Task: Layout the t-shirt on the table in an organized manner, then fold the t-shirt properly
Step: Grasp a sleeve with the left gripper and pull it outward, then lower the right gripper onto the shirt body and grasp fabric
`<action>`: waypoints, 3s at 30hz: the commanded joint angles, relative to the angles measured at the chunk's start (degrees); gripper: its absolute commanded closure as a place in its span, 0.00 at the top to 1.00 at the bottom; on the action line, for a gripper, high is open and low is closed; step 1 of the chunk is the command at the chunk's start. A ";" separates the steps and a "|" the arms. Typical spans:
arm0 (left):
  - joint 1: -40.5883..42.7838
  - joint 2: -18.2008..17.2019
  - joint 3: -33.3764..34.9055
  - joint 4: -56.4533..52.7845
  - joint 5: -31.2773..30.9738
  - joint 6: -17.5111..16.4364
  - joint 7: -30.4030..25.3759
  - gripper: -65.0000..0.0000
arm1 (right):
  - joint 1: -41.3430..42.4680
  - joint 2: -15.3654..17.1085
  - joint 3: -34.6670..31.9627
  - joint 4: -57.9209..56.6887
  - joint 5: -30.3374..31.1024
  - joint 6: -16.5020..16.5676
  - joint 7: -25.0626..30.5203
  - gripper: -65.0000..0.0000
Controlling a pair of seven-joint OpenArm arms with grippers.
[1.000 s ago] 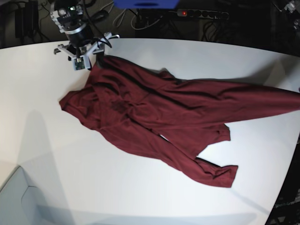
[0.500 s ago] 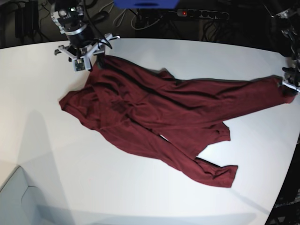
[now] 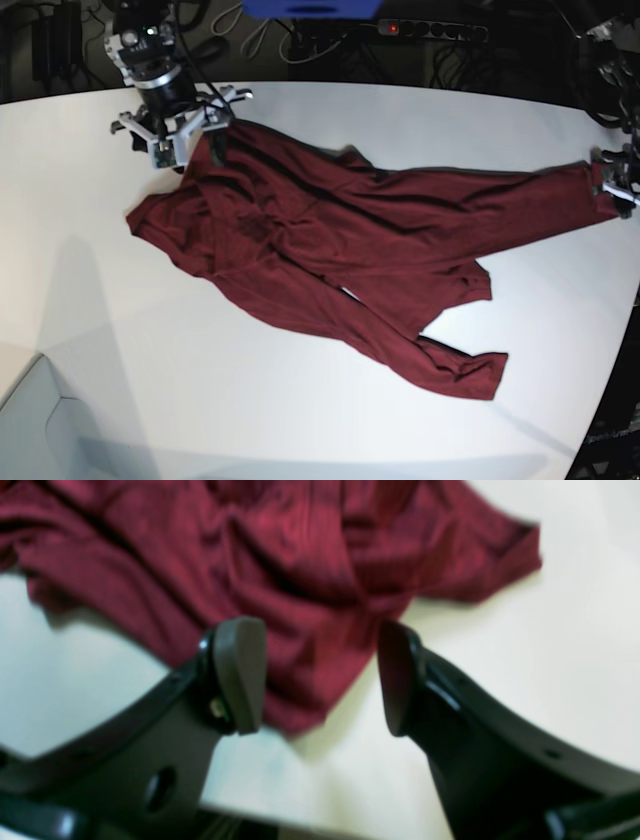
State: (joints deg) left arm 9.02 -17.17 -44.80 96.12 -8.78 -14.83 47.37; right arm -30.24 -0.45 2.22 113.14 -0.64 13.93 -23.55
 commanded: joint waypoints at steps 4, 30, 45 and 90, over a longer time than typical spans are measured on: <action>-0.27 -0.02 -0.43 1.25 0.20 0.28 -1.18 0.51 | 6.11 0.32 -0.06 0.92 0.42 -0.09 1.35 0.55; 2.63 0.42 -3.60 1.07 0.03 0.28 -1.18 0.51 | 32.39 0.05 -3.93 -20.61 0.51 0.09 -14.91 0.55; 1.31 0.51 -3.51 0.98 0.20 0.28 -1.27 0.51 | 32.48 0.40 -7.54 -19.82 0.51 -0.35 -13.77 0.55; 1.05 2.09 -3.25 0.98 0.20 0.28 -1.27 0.51 | 33.89 0.23 -3.05 -23.60 0.51 11.69 -13.15 0.00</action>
State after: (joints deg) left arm 10.61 -13.98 -47.88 96.09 -8.38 -14.83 47.35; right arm 2.63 -0.14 -0.97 88.14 -0.73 25.10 -38.00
